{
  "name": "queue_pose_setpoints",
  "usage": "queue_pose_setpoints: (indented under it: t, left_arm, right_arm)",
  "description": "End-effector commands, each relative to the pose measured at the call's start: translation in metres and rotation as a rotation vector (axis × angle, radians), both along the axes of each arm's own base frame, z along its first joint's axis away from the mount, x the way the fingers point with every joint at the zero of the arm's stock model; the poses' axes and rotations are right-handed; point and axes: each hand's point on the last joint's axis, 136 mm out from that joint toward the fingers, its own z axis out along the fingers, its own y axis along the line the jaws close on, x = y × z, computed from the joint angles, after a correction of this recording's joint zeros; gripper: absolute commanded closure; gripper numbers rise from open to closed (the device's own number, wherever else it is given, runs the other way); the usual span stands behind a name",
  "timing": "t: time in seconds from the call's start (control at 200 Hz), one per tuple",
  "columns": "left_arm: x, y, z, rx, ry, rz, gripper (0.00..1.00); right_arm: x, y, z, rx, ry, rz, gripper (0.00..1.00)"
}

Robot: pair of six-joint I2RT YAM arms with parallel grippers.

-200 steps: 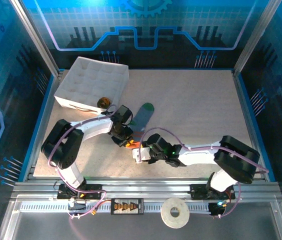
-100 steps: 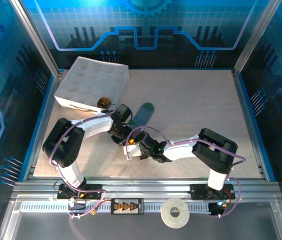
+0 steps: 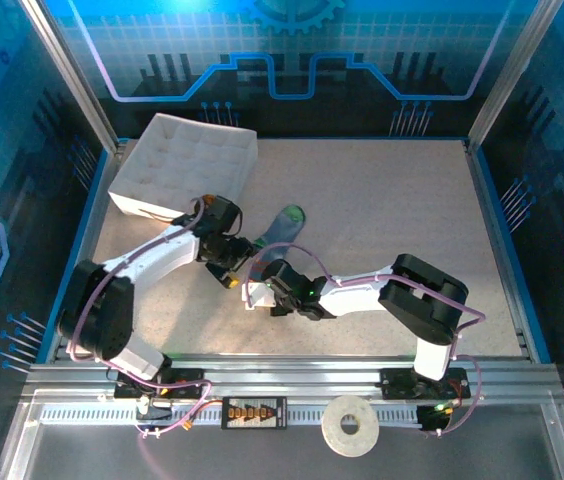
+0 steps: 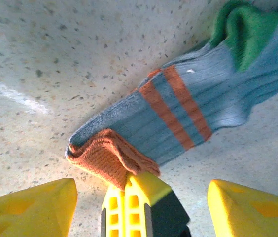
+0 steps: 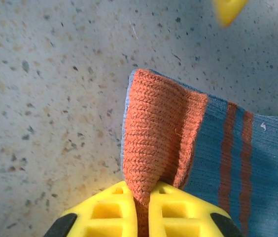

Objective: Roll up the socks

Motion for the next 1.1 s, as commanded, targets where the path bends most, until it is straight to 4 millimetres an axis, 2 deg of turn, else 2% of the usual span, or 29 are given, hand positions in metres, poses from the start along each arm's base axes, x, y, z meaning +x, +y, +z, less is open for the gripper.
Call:
queue_pose_setpoints:
  t: [0.0, 0.24, 0.39, 0.515, 0.635, 0.65, 0.765, 1.091]
  left_arm:
    - [-0.028, 0.023, -0.007, 0.046, 0.083, 0.085, 0.29]
    - [-0.063, 0.03, -0.023, -0.001, 0.125, 0.15, 0.41]
    - [-0.063, 0.019, -0.022, -0.066, 0.085, 0.172, 0.42]
    - [-0.064, 0.011, -0.023, -0.078, 0.084, 0.177, 0.39]
    - [-0.065, 0.001, -0.03, -0.106, 0.094, 0.202, 0.38]
    - [-0.065, 0.0, -0.031, -0.109, 0.095, 0.203, 0.38]
    - [-0.068, -0.005, -0.04, -0.112, 0.12, 0.215, 0.38]
    - [-0.07, -0.015, -0.057, -0.097, 0.189, 0.246, 0.44]
  right_arm:
    - [-0.043, -0.022, -0.04, -0.062, 0.235, 0.005, 1.0]
    - [-0.057, -0.02, -0.039, 0.031, 0.435, -0.045, 1.0]
    - [-0.063, -0.018, -0.036, 0.08, 0.575, -0.081, 1.0]
    - [-0.064, -0.016, -0.036, 0.104, 0.666, -0.113, 1.0]
    - [-0.067, -0.021, -0.041, 0.117, 0.774, -0.171, 1.0]
    - [-0.06, -0.014, -0.034, 0.142, 0.777, -0.171, 1.0]
    - [-0.055, -0.015, -0.035, 0.165, 0.852, -0.228, 1.0]
    - [-0.057, -0.015, -0.037, 0.198, 1.039, -0.295, 1.0]
